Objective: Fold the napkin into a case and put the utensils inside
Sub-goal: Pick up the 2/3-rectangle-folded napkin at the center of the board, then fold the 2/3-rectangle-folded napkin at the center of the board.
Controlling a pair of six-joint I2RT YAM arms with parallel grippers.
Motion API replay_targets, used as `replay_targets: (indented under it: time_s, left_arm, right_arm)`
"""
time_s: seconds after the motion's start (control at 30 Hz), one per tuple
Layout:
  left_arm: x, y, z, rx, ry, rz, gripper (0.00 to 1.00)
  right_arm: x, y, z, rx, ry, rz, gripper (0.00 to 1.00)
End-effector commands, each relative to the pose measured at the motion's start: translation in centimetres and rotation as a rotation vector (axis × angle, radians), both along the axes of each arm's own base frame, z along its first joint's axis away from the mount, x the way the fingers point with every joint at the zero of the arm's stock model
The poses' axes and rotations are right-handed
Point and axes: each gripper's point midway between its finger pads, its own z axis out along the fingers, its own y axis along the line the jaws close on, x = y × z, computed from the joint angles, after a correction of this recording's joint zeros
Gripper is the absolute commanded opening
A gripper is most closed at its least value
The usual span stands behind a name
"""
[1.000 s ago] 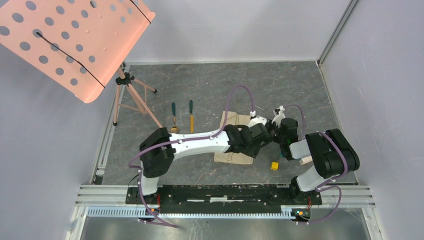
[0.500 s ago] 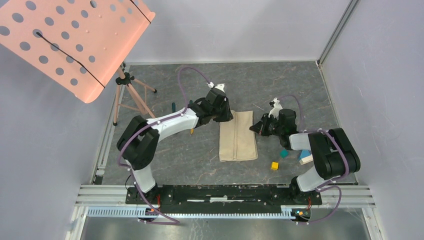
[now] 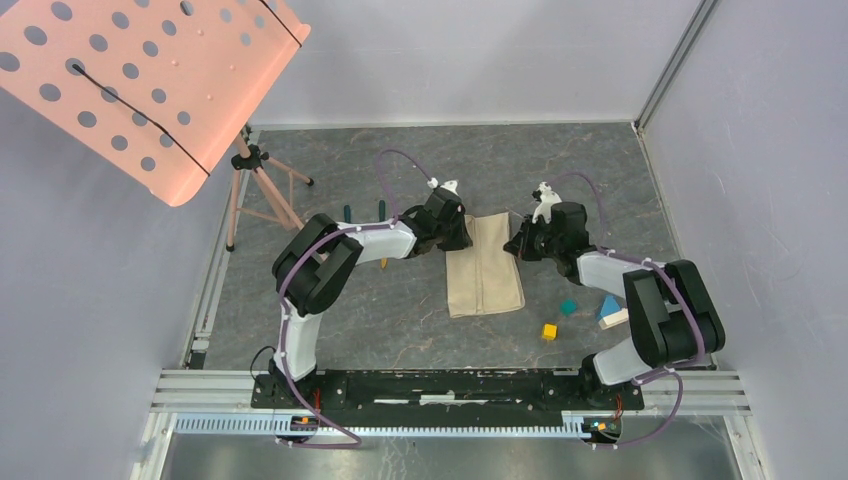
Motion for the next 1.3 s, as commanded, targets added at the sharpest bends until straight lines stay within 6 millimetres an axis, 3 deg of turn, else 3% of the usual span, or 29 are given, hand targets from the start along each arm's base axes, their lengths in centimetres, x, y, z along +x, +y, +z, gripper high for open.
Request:
replay_targets:
  time_s: [0.0, 0.13, 0.33, 0.53, 0.7, 0.77, 0.87, 1.0, 1.13, 1.27]
  left_arm:
    - [0.5, -1.2, -1.1, -0.083, 0.022, 0.027, 0.08]
    - [-0.2, -0.9, -2.2, -0.103, 0.053, 0.039, 0.07]
    - [-0.6, -0.5, -2.5, -0.112, 0.061, 0.041, 0.07]
    - [-0.8, -0.2, -1.8, -0.127, 0.038, 0.033, 0.07]
    - [-0.7, -0.1, 0.7, -0.128, -0.018, -0.009, 0.1]
    - [-0.8, 0.2, 2.9, -0.142, -0.054, -0.027, 0.19]
    - [-1.2, 1.5, 5.5, -0.174, -0.075, -0.027, 0.42]
    - [-1.6, 4.8, 7.2, -0.216, -0.065, 0.045, 0.54]
    - [-1.6, 8.0, 5.5, -0.19, -0.049, 0.167, 0.59]
    - [-1.5, 6.9, 3.3, -0.246, 0.014, 0.149, 0.54]
  right_arm:
    - [1.6, 0.2, 2.4, -0.088, -0.065, -0.022, 0.0]
    - [1.8, 1.6, 3.4, -0.1, -0.059, -0.048, 0.0]
    - [1.5, 5.7, 4.9, -0.037, -0.052, -0.046, 0.01]
    - [0.5, 9.4, 5.1, 0.22, -0.024, -0.087, 0.01]
    - [0.2, 9.1, 3.9, 0.289, -0.01, -0.159, 0.0]
    - [0.3, 8.8, 3.5, 0.265, -0.011, -0.167, 0.0]
    - [0.5, 8.6, 3.1, 0.223, -0.011, -0.162, 0.0]
    - [0.5, 8.5, 2.9, 0.196, -0.012, -0.153, 0.0]
    - [0.4, 8.8, 2.6, 0.176, -0.009, -0.143, 0.01]
    - [0.6, 9.6, 2.7, 0.162, -0.01, -0.132, 0.0]
